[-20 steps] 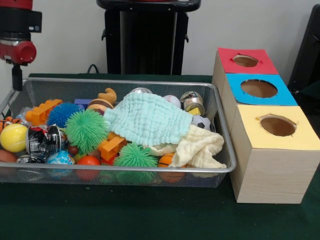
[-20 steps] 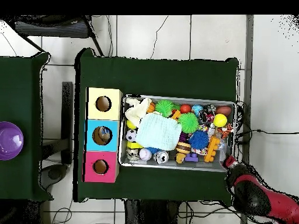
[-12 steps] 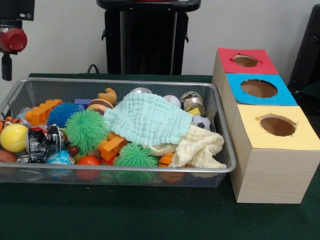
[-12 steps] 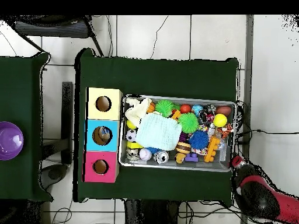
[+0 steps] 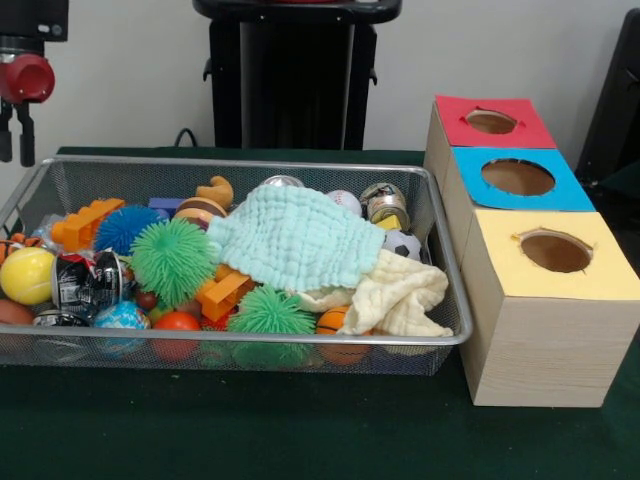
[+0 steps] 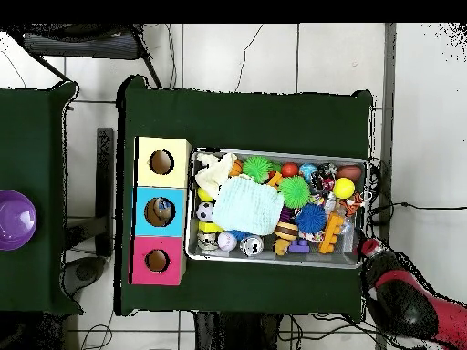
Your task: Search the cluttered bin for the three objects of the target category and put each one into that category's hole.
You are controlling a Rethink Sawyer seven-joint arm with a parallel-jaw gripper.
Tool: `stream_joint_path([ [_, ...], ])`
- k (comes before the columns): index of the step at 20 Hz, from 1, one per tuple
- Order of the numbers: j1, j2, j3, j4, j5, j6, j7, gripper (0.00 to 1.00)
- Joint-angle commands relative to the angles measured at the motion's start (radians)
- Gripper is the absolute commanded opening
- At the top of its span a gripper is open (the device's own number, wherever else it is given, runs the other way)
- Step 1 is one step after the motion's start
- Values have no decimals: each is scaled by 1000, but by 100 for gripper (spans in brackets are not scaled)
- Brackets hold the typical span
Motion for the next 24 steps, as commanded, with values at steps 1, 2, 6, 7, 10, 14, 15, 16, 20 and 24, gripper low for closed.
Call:
stream_joint_path([
  [1,34,48,75,29,44,-30,54,100],
  [2,44,64,66,21,45,-39,61,100],
  [6,100,112,14,-4,45,-106,103,100],
  [7,114,125,3,-11,45,-123,111,100],
  [10,149,180,-32,-47,38,-169,118,100],
  [14,175,230,-63,-96,29,-192,99,100],
  [15,176,237,-67,-105,26,-192,90,100],
  [16,176,244,-71,-113,22,-192,82,100],
  [20,184,262,-90,-155,7,-167,44,100],
  [24,187,235,-95,-153,13,-153,40,100],
])
